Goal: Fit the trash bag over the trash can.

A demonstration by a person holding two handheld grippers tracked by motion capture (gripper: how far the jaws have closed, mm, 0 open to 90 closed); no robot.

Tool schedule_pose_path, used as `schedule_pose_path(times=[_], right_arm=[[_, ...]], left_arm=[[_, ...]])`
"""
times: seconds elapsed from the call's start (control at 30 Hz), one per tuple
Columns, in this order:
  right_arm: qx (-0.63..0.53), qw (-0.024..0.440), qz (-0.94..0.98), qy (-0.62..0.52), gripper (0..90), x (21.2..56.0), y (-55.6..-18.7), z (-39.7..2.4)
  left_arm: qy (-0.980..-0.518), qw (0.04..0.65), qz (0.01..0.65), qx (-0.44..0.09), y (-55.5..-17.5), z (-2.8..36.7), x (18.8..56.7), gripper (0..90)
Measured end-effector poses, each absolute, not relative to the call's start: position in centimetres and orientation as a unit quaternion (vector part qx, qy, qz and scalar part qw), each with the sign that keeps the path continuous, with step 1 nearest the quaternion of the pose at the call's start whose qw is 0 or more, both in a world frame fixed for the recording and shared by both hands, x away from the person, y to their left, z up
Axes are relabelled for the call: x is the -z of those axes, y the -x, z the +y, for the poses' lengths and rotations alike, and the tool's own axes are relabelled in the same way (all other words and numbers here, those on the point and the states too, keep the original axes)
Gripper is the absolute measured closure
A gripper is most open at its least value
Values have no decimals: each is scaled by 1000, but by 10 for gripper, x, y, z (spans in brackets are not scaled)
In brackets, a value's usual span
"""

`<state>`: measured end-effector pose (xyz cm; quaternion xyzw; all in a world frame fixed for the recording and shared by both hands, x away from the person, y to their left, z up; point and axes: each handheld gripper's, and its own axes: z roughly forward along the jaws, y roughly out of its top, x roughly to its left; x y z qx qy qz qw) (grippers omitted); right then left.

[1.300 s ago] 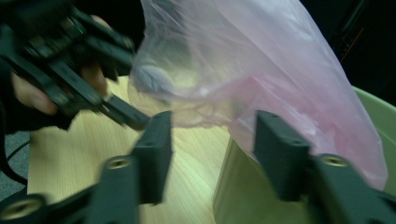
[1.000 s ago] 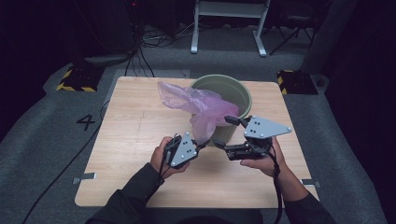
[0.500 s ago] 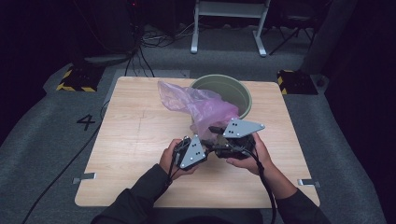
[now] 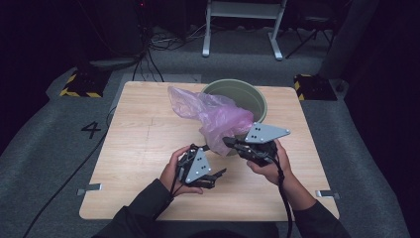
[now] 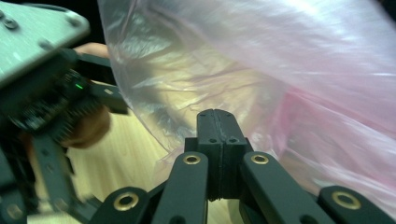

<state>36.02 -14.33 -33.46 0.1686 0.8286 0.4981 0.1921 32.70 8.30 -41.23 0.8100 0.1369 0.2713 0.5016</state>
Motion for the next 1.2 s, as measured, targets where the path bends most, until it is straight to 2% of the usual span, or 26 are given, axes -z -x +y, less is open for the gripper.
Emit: schedule_pose_path(times=[0.1,0.27,0.57,0.7,0.77,0.83,0.9,0.93,0.97,1.0,1.03,1.07,1.13,1.2], right_arm=[[-507,193,821,-178,900,333,-360,-155],[-517,187,814,-187,900,333,-357,-173],[-514,174,819,-188,900,345,-357,-185],[-515,167,820,-185,900,352,-357,-189],[-516,165,820,-182,900,356,-357,-191],[-517,163,821,-181,898,360,-357,-193],[-517,167,821,-178,847,362,-356,-194],[-515,173,820,-177,798,362,-355,-195],[-515,173,820,-177,798,362,-355,-195],[-515,191,818,-171,590,361,-352,-194],[-513,200,817,-171,535,360,-350,-194],[-512,213,815,-170,440,357,-347,-193],[-519,235,804,-170,339,351,-340,-191],[-523,254,796,-170,294,344,-335,-189]], left_arm=[[-799,518,155,-261,-323,102,408,182],[-763,553,215,-257,-335,126,397,200],[-725,590,250,-251,-366,120,365,203],[-731,574,257,-265,-378,111,361,330],[-739,575,250,-246,-383,109,361,410],[-742,568,246,-257,-386,106,362,541],[-744,569,236,-259,-387,105,362,693],[-746,565,232,-266,-387,103,362,742],[-746,565,232,-266,-387,103,362,783],[-748,564,226,-265,-387,102,361,819],[-750,558,225,-273,-387,101,361,844],[-752,557,223,-272,-387,101,361,871],[-754,556,220,-272,-387,100,361,895],[-758,551,215,-275,-386,98,361,898]])
